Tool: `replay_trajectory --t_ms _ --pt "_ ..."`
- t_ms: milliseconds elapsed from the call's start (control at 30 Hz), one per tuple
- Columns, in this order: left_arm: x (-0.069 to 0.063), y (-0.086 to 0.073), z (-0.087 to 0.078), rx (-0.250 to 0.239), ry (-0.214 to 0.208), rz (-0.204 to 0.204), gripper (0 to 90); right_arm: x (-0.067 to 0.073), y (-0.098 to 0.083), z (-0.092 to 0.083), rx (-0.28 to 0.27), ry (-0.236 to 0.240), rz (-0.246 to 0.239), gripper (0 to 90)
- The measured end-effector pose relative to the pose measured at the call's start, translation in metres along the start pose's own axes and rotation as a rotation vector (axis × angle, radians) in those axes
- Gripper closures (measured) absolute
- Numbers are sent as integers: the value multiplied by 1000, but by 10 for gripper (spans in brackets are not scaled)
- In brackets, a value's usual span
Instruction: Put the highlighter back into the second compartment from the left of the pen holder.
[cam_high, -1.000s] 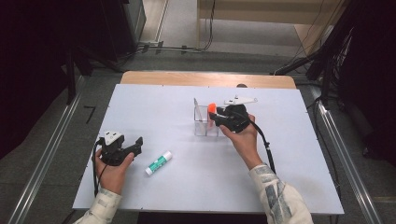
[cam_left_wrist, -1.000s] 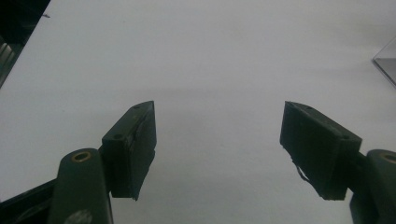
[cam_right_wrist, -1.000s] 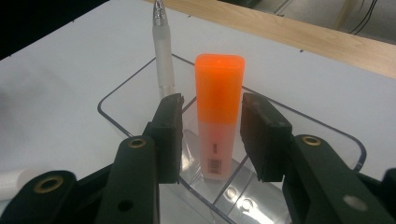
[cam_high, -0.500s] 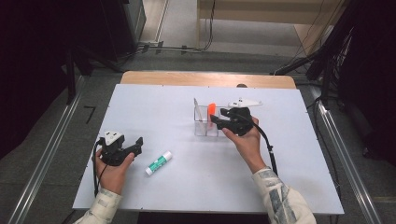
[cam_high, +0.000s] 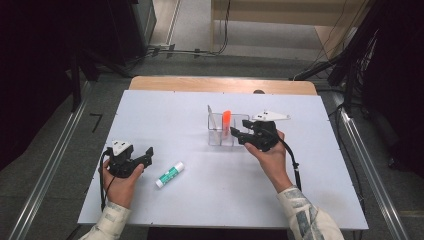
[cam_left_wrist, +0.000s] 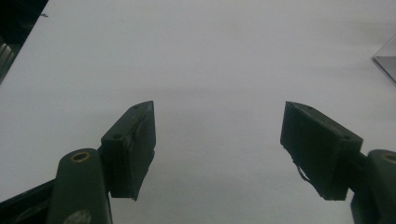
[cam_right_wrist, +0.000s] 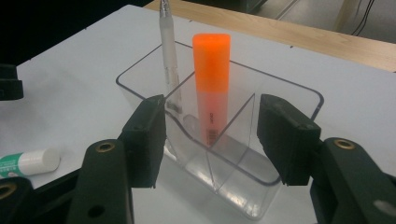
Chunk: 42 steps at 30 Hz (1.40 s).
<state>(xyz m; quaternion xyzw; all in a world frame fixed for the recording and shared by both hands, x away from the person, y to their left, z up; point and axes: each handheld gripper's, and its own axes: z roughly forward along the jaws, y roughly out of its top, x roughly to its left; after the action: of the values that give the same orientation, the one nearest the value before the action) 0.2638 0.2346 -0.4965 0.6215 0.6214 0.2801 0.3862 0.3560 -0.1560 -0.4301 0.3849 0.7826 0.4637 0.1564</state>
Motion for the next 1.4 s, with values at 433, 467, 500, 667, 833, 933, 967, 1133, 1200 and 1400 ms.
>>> replay_trajectory --t_ms 433,467,500,667,833,933,967,1133,1200,1400 --pt "-1 0 1 3 -10 7 226 -5 -22 -19 3 -31 6 320" --pt "-1 0 1 7 -9 10 217 -5 -23 -20 6 -36 11 311" --pt "-1 0 1 12 -9 13 217 -6 -25 -21 8 -40 14 303" --pt "-2 0 -1 4 -5 14 205 -11 -36 -28 26 -59 19 292" --pt "-3 0 -2 3 -9 13 205 -16 -47 -35 45 -76 25 288" --pt "-4 0 -3 1 -11 14 205 -19 -53 -41 52 -86 32 287" --pt "-4 0 -3 1 -12 17 205 -19 -54 -42 51 -90 31 287" --pt "-5 0 -3 -1 -8 23 205 -24 -61 -50 50 -104 35 277" --pt "-5 0 -3 -2 -7 21 205 -26 -63 -52 51 -106 38 273" --pt "-5 -1 -4 -4 -8 19 205 -28 -70 -59 56 -121 47 270"
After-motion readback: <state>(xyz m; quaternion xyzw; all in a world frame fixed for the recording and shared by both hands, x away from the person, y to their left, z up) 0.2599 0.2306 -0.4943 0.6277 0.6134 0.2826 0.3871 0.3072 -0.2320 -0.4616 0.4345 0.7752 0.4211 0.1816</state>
